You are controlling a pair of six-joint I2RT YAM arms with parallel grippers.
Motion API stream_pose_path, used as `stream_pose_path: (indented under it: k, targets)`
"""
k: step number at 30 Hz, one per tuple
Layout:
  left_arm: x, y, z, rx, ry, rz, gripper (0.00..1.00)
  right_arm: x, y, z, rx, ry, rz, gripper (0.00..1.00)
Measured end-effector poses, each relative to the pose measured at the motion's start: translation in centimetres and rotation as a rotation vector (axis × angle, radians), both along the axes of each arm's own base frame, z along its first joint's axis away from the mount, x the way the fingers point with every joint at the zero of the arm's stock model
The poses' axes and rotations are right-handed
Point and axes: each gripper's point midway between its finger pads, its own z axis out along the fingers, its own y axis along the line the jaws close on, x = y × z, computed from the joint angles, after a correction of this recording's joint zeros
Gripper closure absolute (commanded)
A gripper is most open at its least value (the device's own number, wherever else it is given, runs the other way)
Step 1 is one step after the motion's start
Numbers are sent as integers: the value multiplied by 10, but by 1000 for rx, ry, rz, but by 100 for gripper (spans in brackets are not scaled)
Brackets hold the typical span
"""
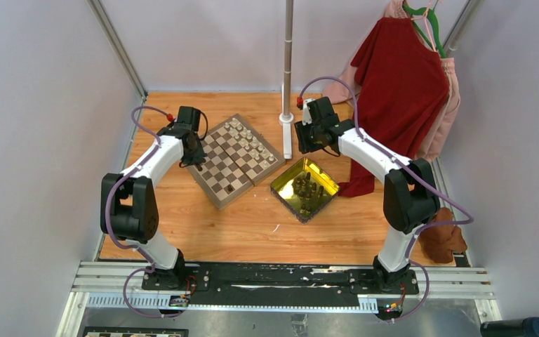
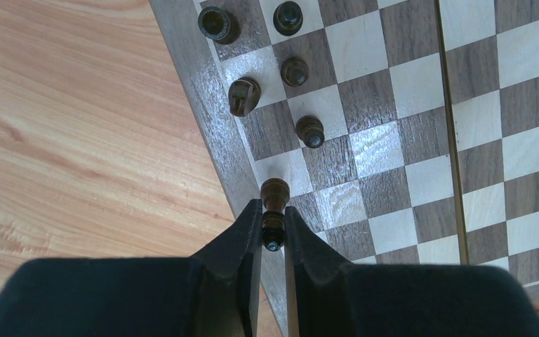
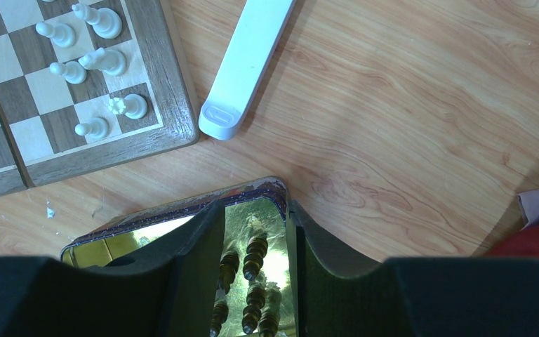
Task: Set up the chess pieces on the board
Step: Place the chess piece on the chessboard.
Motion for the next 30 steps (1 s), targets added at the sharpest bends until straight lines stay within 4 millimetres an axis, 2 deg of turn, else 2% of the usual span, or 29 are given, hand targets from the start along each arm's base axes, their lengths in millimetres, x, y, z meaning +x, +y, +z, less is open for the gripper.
stream_pose_path:
  k: [30]
  targets:
    - [-3,-3,-6,-24,21,-10,85,0,0,0,0,0,0,58]
